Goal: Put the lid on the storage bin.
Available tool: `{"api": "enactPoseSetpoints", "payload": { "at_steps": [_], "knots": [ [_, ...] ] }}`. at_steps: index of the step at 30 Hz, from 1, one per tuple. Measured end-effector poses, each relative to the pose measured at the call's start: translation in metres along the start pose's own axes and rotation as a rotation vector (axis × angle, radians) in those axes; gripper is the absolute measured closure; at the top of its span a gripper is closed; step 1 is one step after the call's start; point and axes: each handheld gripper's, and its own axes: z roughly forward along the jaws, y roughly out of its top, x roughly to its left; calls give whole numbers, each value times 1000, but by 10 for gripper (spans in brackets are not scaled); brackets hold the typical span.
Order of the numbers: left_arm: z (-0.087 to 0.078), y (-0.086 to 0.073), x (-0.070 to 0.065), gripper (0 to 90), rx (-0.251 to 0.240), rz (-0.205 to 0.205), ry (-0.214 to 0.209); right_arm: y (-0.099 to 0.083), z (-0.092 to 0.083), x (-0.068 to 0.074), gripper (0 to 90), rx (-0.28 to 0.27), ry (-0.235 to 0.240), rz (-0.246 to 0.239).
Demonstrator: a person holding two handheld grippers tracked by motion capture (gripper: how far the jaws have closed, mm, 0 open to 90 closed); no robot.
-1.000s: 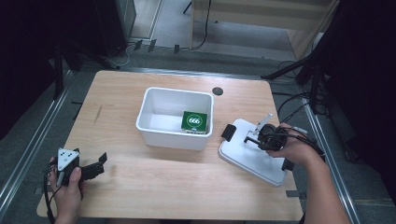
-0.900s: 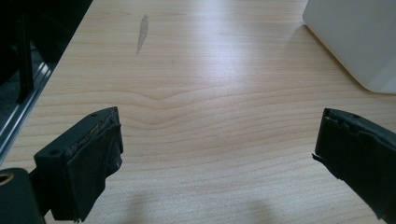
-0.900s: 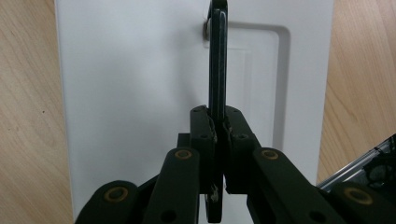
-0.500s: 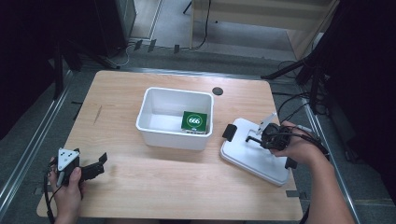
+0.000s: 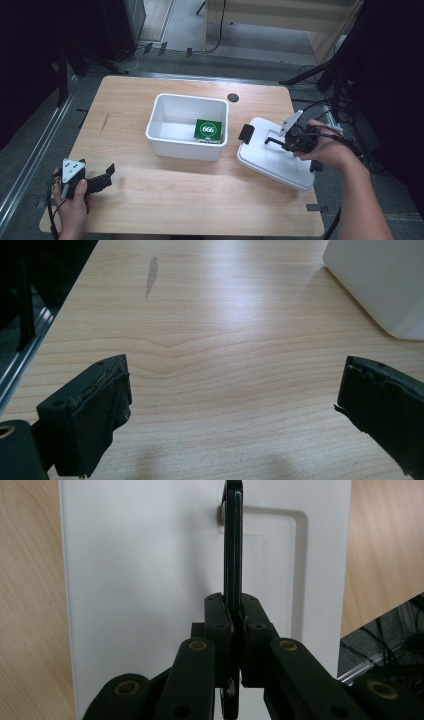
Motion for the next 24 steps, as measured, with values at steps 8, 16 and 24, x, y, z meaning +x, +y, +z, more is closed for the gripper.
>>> {"api": "enactPoseSetpoints", "payload": {
  "at_steps": [8, 16, 24],
  "knots": [
    [0, 0, 0, 16, -2, 0, 0, 10, -26, -7, 855, -8, -20, -21],
    [0, 0, 0, 16, -2, 0, -1, 25, -44, -13, 854, -22, -26, -42],
    [0, 0, 0, 16, -4, -1, -2, 41, -54, -14, 855, -39, -23, -56]
  ]
}}
